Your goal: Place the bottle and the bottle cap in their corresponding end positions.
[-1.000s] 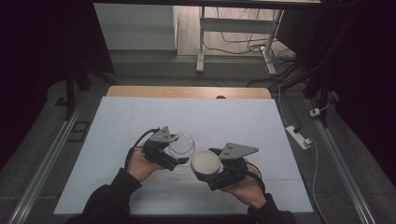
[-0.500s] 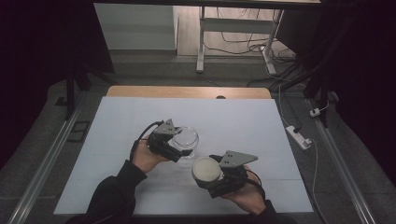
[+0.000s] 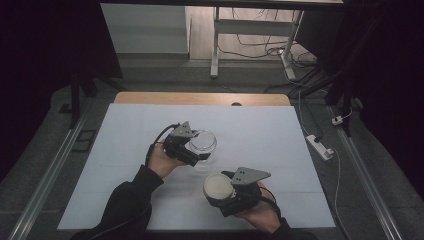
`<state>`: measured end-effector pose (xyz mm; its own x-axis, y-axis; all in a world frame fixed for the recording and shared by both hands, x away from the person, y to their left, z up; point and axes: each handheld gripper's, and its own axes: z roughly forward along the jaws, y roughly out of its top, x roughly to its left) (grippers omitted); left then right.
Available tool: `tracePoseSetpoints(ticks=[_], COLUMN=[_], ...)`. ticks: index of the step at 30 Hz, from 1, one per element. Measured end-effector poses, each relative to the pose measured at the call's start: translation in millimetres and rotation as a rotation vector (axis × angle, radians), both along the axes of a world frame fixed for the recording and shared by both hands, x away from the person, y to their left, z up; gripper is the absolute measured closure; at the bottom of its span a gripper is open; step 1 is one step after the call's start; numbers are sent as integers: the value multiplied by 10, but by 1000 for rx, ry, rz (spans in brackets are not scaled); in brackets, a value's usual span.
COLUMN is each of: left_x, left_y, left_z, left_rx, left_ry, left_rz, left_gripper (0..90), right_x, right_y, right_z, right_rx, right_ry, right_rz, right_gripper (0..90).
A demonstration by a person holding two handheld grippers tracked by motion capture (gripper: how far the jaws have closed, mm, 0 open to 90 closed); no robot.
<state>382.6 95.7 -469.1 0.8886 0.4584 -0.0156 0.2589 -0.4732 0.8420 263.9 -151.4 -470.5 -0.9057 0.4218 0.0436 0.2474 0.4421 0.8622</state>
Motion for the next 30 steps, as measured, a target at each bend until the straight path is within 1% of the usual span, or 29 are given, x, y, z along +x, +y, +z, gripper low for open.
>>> tracePoseSetpoints(ticks=[4,9,11,14,19,25,29,30], left_x=[33,89,113,147,186,218,241,244], left_y=[-35,-71,-80,-89,-93,-61,-34,-19], left_z=[-18,-61,-88,-139,-200,-219,-227,-220], left_rx=[0,-6,-4,5,17,4,-2,-15], left_ry=[-2,-1,1,2,2,-6,-19,-26], left_rz=[-3,-1,2,8,16,40,62,68], left_gripper=[74,74,74,74,74,74,74,74], right_x=[14,22,30,34,45,57,70,74], right_y=[24,71,104,126,190,259,292,302], right_z=[-53,-128,-175,-200,-286,-397,-461,-479], right_rx=[-1,-16,-22,-31,-49,-67,-78,-83], right_ry=[-1,-4,-3,-4,3,26,41,45], right_rz=[0,-8,-5,-1,16,27,34,35], right_gripper=[73,73,73,73,73,73,73,73])
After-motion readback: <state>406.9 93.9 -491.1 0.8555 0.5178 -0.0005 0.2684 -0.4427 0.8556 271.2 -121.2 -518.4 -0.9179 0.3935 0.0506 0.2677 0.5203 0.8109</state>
